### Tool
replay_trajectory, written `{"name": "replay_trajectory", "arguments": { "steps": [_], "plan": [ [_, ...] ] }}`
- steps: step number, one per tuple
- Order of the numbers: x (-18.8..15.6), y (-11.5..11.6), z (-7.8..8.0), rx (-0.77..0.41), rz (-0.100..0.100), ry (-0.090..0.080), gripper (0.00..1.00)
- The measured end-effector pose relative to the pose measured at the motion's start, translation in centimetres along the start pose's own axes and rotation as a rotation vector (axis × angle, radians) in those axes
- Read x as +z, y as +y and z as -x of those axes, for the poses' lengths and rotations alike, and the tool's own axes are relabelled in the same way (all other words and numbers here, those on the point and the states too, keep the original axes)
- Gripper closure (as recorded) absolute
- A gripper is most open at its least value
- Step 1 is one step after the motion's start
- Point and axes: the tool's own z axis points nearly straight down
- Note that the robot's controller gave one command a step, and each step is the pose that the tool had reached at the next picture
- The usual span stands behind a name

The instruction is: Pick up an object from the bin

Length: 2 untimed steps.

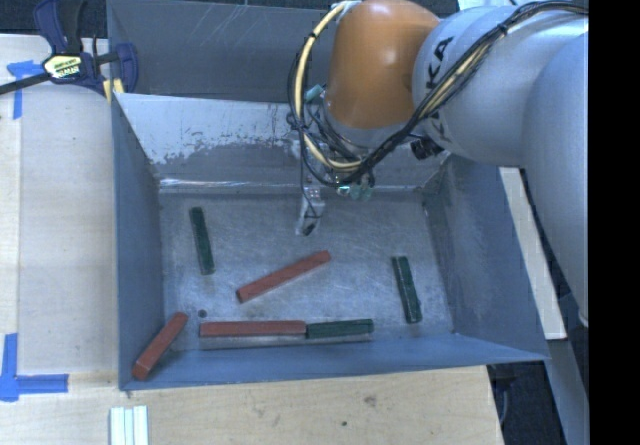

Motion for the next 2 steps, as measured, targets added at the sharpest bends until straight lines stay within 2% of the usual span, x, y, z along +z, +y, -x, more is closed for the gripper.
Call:
{"name": "replay_trajectory", "arguments": {
  "steps": [1, 2],
  "plan": [
    [7.89, 0.99, -7.62, -0.119, -0.001, 0.001, 0.0],
    [7.26, 1.1, -7.03, -0.116, 0.002, -0.015, 1.0]
  ]
}}
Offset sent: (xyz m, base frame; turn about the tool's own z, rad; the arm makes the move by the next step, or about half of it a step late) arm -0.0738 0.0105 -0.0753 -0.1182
